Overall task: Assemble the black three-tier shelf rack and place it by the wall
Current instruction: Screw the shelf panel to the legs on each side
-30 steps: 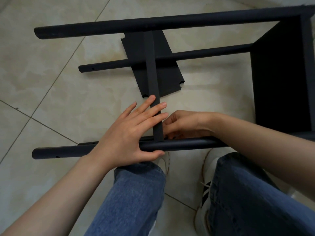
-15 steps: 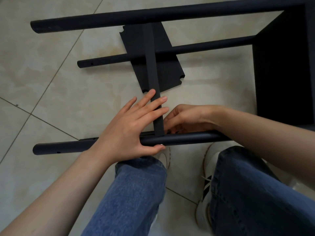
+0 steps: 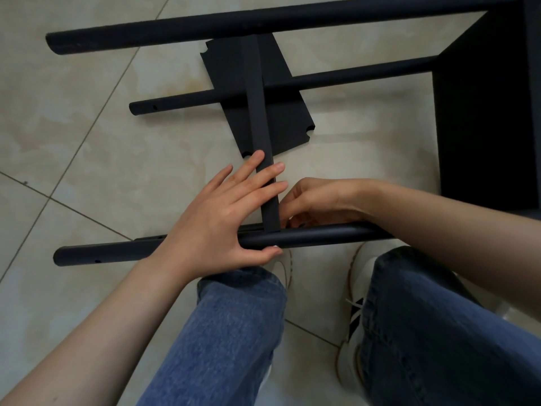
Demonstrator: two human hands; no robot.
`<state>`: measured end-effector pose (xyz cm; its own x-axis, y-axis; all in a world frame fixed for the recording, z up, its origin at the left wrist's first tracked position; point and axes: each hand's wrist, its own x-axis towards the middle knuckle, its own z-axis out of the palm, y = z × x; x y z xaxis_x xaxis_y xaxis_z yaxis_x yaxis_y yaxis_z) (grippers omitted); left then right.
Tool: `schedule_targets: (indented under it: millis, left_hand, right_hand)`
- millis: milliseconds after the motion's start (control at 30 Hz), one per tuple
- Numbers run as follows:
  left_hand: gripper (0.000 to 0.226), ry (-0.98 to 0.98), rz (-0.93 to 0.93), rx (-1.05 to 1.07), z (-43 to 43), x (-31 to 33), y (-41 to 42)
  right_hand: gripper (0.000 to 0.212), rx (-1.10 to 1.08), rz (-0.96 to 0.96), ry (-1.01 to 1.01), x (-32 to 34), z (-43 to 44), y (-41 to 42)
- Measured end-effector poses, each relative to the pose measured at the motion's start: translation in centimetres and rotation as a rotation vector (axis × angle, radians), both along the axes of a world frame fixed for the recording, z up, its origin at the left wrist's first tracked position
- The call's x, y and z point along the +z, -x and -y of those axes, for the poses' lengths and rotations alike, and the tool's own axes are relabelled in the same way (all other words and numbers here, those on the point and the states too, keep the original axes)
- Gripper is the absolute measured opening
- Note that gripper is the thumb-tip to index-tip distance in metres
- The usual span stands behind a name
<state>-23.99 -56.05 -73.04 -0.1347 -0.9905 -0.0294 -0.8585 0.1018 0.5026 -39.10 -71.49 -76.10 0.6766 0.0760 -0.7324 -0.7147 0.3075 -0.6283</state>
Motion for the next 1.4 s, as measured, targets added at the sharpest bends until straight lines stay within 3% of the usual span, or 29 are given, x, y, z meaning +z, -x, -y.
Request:
schedule_targets:
  millis: [100,300,467,600,767,933,1400]
  left_hand:
    - [0.084,0.001,-0.003,0.001,0.00,0.01,0.00]
    - [0.084,0.001,-0.005,0.000,0.00,0.03,0.05]
    - [0.085,0.003,-0.002,-0.001,0.02,0.05,-0.01]
    - [0.085,0.001,-0.004,-0.003,0.03,0.03,-0.01]
    - [0.085,0.005,-0.008,-0.001,0.04,0.08,0.04]
    - [0.085,0.006,-0.009,0.000,0.05,0.07,0.03]
    - [0.085,0.005,-0.004,-0.006,0.00,0.00,0.03]
  right_hand:
    - [0.017,-0.032,0.010,0.017,-0.13,-0.34,-0.20]
    - [0.028,-0.002,0.030,-0.040,-0.08,0.23,0.10]
    - [0.015,-0.020,0.019,-0.006,-0.27,-0.25,-0.26]
    - [0.020,-0.004,0.031,-0.078,-0.01,0.41,0.29]
    - [0.025,-0.005,0.025,-0.018,-0.09,-0.06,-0.01]
    - [0.016,0.007,0.026,-0.012,0.16,0.03,0.06]
    - [0.032,0.049,0.044,0.011,0.55,0.41,0.26]
